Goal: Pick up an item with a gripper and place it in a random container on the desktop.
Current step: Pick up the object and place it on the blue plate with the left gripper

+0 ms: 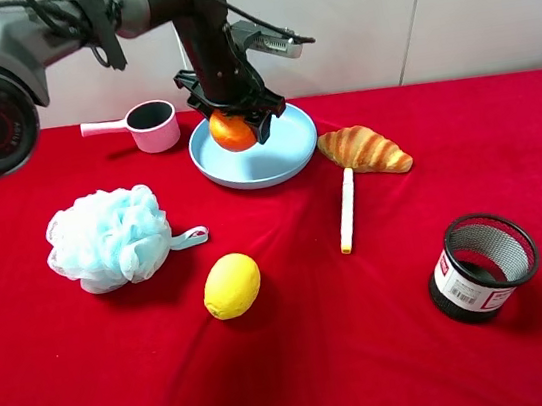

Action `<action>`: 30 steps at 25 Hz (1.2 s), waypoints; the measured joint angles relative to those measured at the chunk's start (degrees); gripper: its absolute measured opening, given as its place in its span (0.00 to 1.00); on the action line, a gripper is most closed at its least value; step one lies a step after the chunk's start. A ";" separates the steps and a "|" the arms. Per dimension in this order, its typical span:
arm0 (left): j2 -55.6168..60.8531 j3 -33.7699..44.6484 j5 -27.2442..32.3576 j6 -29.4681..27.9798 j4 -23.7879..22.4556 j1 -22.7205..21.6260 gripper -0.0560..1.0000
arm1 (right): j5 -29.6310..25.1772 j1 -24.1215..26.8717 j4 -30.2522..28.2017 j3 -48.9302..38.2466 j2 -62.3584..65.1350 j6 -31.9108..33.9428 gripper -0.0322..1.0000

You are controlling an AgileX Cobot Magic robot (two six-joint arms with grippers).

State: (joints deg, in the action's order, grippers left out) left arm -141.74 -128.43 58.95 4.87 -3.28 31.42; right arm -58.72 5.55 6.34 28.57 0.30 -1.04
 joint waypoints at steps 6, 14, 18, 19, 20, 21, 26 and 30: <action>-2.56 0.00 -6.41 0.19 -0.01 -0.23 0.72 | 0.11 0.00 0.00 0.00 0.00 0.00 0.70; -3.62 0.00 -11.86 0.72 0.15 -0.23 0.72 | 0.11 0.00 0.00 0.00 0.00 0.00 0.70; -3.62 0.00 -12.42 0.79 0.15 -0.23 0.72 | 0.11 0.00 0.00 0.00 0.00 0.00 0.70; -3.62 0.00 -12.42 0.79 0.15 -0.23 0.72 | 0.11 0.00 0.00 0.00 0.00 0.00 0.70; -3.62 0.00 -12.42 0.79 0.15 -0.23 0.72 | 0.11 0.00 0.00 0.00 0.00 0.00 0.70; -3.62 0.00 -12.42 0.79 0.15 -0.23 0.72 | 0.11 0.00 0.00 0.00 0.00 0.00 0.70; -3.62 0.00 -12.71 0.79 0.15 -0.41 0.72 | 0.11 0.00 0.00 0.00 0.00 0.00 0.70; -3.62 0.00 -12.89 0.85 0.15 -0.41 0.81 | 0.11 0.00 0.00 0.00 0.00 0.00 0.70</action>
State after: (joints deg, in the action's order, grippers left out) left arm -145.36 -128.43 46.06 5.72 -3.13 31.01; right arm -58.61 5.55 6.34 28.57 0.30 -1.04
